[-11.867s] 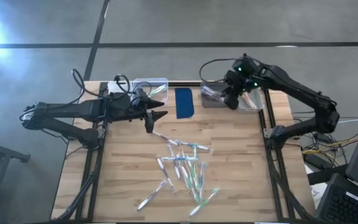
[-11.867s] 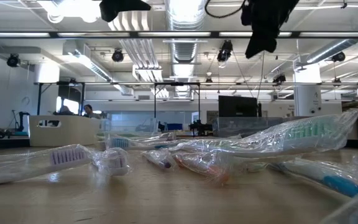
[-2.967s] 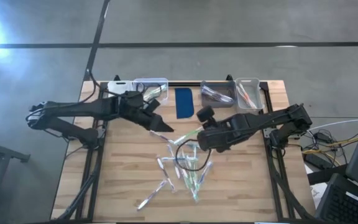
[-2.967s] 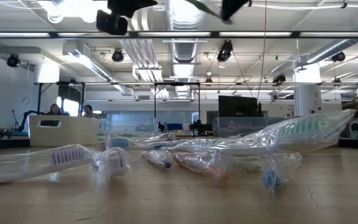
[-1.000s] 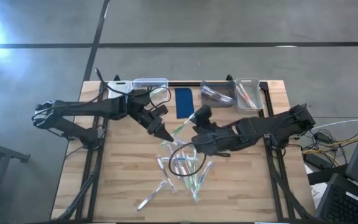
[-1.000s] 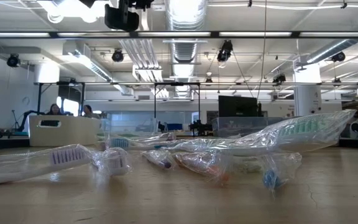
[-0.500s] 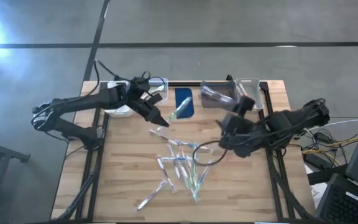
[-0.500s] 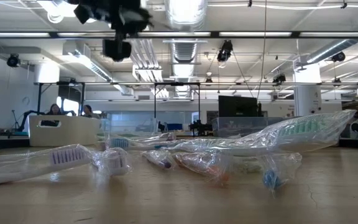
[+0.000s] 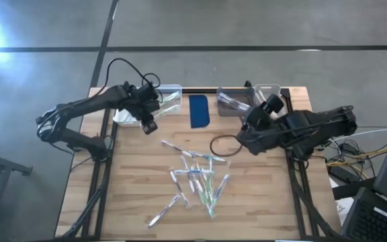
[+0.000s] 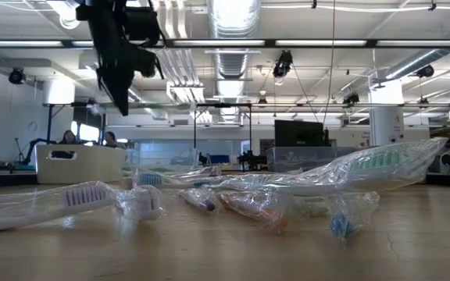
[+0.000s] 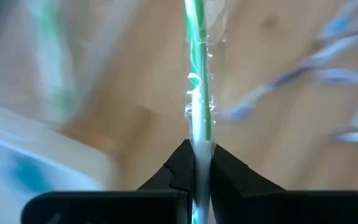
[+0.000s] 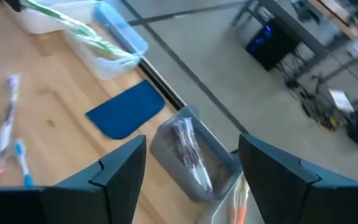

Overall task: Pick & Place Toothbrushes
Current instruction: Put the green toothbrush into the transparent bin

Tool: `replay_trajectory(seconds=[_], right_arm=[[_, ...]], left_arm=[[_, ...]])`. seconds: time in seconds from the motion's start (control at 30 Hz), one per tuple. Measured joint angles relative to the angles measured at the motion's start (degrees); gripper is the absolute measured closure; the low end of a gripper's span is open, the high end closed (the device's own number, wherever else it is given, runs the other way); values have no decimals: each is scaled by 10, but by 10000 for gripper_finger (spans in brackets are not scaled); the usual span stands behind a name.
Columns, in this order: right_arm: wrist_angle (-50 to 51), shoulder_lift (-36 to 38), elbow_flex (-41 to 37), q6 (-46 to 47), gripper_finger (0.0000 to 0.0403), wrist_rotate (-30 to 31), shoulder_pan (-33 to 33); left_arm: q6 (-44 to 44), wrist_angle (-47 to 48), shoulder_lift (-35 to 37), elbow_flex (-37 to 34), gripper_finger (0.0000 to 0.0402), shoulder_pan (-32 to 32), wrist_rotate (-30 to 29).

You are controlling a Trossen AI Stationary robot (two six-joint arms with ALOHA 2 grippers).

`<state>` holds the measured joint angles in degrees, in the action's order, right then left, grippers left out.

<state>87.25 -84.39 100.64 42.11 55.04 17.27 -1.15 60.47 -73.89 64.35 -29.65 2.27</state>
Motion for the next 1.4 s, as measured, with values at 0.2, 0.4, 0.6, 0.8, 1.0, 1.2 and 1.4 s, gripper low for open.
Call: replay_trajectory(seconds=[0.2, 0.4, 0.6, 0.8, 1.0, 1.2, 1.4], right_arm=[[-1, -19, -4, 39, 171, -3, -45], [-4, -41, -5, 45, 177, -32, -66], [-2, -52, -5, 44, 163, -52, -73], [5, -42, -5, 44, 150, -48, -74], [9, -31, -5, 42, 157, -43, -80], [11, -27, -5, 35, 174, -41, -84], [13, -27, -5, 27, 178, -41, -85]], left_arm=[[-132, -14, -40, 31, 373, -5, -189], [-139, -32, -105, 56, 373, -38, -170], [-93, -28, -172, 91, 373, -68, -169], [-57, -24, -210, 120, 373, -85, -167], [-65, -30, -233, 126, 373, -87, -167], [-68, -42, -255, 123, 373, -95, -167], [-70, -46, -271, 123, 373, -106, -167]])
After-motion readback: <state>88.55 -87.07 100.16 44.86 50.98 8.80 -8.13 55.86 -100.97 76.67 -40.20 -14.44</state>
